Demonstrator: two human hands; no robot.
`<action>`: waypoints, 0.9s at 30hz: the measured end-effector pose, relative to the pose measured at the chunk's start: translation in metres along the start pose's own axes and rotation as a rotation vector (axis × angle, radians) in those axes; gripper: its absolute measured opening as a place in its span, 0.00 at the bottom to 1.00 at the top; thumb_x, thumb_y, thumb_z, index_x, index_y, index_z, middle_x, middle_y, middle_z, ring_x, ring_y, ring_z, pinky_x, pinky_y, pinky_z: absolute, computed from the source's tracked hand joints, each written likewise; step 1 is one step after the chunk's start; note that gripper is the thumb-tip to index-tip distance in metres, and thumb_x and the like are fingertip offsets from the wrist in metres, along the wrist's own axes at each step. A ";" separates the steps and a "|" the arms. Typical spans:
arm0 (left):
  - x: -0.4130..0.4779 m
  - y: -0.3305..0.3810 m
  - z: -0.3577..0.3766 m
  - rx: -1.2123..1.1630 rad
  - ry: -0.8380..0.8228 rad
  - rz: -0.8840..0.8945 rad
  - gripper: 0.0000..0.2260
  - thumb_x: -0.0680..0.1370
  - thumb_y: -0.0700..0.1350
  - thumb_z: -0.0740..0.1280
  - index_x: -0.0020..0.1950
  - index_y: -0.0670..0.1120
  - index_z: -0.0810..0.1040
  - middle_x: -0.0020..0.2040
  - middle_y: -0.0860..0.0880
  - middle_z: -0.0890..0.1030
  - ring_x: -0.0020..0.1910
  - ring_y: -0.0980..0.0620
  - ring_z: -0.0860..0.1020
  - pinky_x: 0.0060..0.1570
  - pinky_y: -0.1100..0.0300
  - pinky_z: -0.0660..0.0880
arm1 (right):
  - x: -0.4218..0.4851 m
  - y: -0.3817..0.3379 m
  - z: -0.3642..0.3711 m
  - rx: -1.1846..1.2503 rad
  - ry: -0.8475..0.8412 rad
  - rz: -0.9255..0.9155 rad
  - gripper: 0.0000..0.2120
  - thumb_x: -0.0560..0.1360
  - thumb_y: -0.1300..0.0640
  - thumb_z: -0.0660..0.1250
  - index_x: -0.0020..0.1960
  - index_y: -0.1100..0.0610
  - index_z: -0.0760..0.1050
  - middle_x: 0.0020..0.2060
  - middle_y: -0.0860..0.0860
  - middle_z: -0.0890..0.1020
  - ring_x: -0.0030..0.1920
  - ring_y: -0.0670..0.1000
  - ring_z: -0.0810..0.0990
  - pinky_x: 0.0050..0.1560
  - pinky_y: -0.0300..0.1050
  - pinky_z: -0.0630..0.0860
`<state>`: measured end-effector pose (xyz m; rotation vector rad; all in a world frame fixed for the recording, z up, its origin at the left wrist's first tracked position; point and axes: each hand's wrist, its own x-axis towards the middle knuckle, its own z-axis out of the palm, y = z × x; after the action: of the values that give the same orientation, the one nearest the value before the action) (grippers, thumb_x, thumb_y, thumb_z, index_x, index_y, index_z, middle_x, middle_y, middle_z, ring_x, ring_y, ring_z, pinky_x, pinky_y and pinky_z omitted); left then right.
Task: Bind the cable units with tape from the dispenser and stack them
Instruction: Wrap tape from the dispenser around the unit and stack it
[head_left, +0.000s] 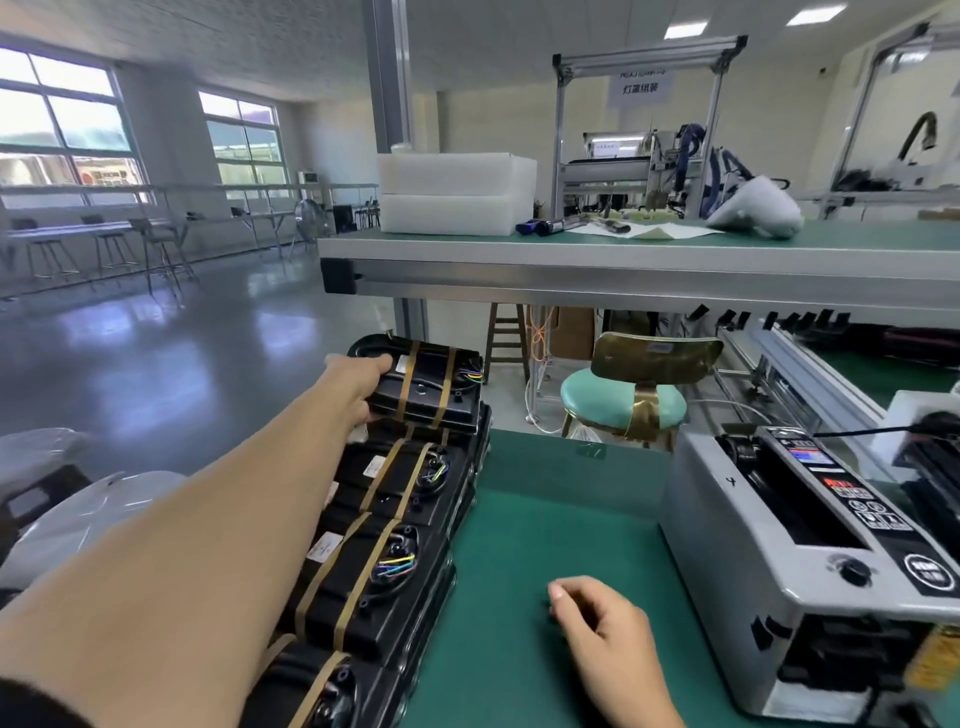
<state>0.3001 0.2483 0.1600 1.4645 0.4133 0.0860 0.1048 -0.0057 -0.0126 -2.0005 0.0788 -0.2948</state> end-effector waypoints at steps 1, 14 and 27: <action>0.004 0.000 0.002 0.017 -0.006 0.011 0.24 0.77 0.41 0.70 0.70 0.42 0.65 0.57 0.39 0.80 0.43 0.42 0.83 0.28 0.49 0.79 | 0.009 0.000 0.000 -0.034 0.000 -0.018 0.09 0.76 0.55 0.70 0.38 0.47 0.80 0.34 0.43 0.83 0.38 0.42 0.79 0.42 0.33 0.73; 0.034 -0.018 0.001 0.305 -0.088 -0.082 0.05 0.81 0.42 0.64 0.51 0.40 0.74 0.41 0.42 0.81 0.37 0.47 0.80 0.33 0.54 0.78 | 0.052 0.008 0.019 -0.207 0.060 0.045 0.13 0.78 0.51 0.65 0.39 0.56 0.78 0.31 0.46 0.80 0.36 0.47 0.77 0.37 0.39 0.71; 0.037 -0.022 0.004 0.731 -0.053 0.102 0.10 0.82 0.48 0.61 0.47 0.43 0.74 0.48 0.42 0.79 0.45 0.46 0.76 0.47 0.52 0.71 | 0.057 0.011 0.024 -0.273 0.086 0.090 0.13 0.78 0.48 0.63 0.36 0.50 0.73 0.30 0.44 0.78 0.35 0.47 0.76 0.37 0.42 0.68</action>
<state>0.3314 0.2534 0.1308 2.2035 0.3393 -0.0283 0.1667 -0.0005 -0.0223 -2.2463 0.2753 -0.3258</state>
